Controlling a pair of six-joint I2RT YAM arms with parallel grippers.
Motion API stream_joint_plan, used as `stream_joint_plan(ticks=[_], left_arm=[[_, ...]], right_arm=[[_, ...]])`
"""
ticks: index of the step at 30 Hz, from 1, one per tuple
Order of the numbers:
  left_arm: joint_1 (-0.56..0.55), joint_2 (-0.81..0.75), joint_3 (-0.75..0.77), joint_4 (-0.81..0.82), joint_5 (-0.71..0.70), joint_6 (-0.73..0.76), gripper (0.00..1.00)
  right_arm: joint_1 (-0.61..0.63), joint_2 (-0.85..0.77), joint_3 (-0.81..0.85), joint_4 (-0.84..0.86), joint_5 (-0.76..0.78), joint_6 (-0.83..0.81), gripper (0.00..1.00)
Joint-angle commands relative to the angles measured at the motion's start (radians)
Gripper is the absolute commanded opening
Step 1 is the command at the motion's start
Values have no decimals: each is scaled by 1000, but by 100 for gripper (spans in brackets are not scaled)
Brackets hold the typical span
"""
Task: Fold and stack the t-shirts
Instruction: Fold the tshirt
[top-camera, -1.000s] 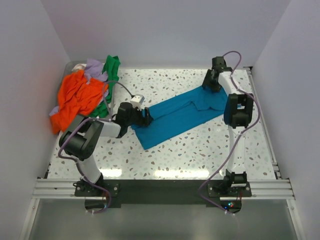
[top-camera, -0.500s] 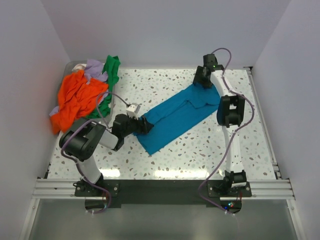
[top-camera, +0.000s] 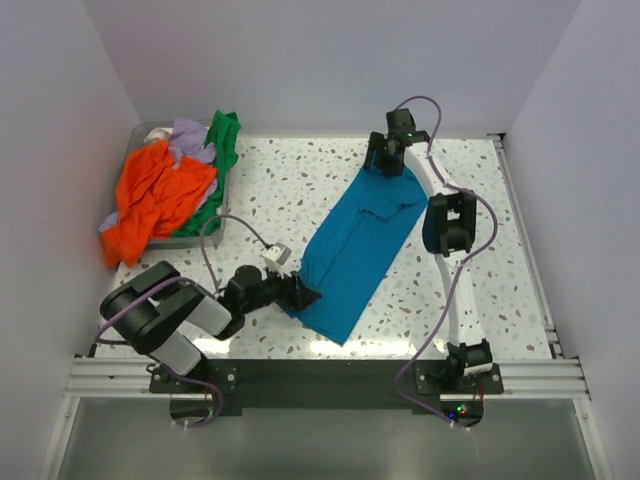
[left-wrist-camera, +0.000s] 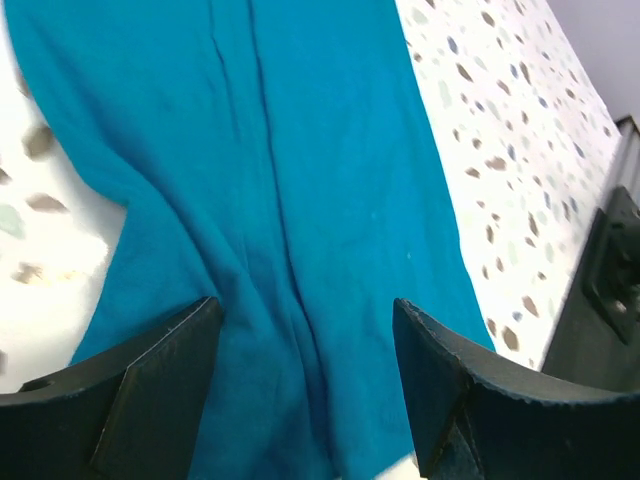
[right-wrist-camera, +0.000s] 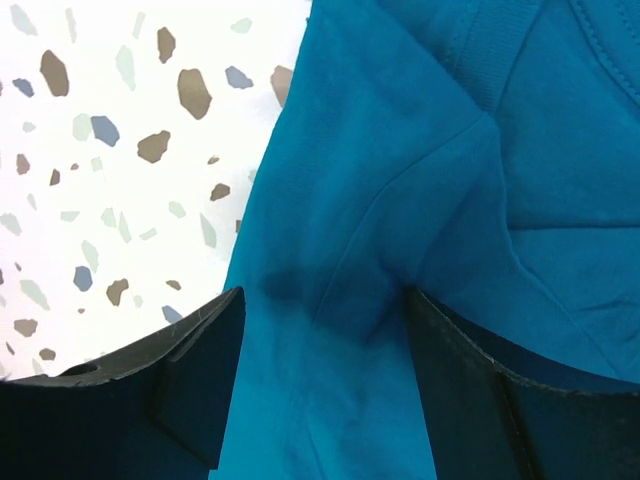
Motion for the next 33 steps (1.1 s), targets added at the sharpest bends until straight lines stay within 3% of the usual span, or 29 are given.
stream_joint_plan(ticks=[1, 7, 11, 19, 27, 33], left_arm=[[-44, -40, -67, -116, -2, -71, 74], [-91, -218, -78, -263, -92, -53, 75], [-126, -303, -77, -370, -212, -48, 75], [-211, -355, -25, -441, -275, -20, 75], [-255, -209, 9, -332, -252, -57, 75], [-277, -74, 55, -304, -200, -89, 74]], right_arm=[[15, -60, -42, -21, -76, -23, 69], [17, -306, -229, 39, -105, -67, 69], [25, -478, -496, 123, -127, -75, 69], [26, -580, -800, 235, -26, -52, 69], [26, -485, -776, 243, 1, -35, 69], [25, -330, -636, 188, 11, -35, 67]])
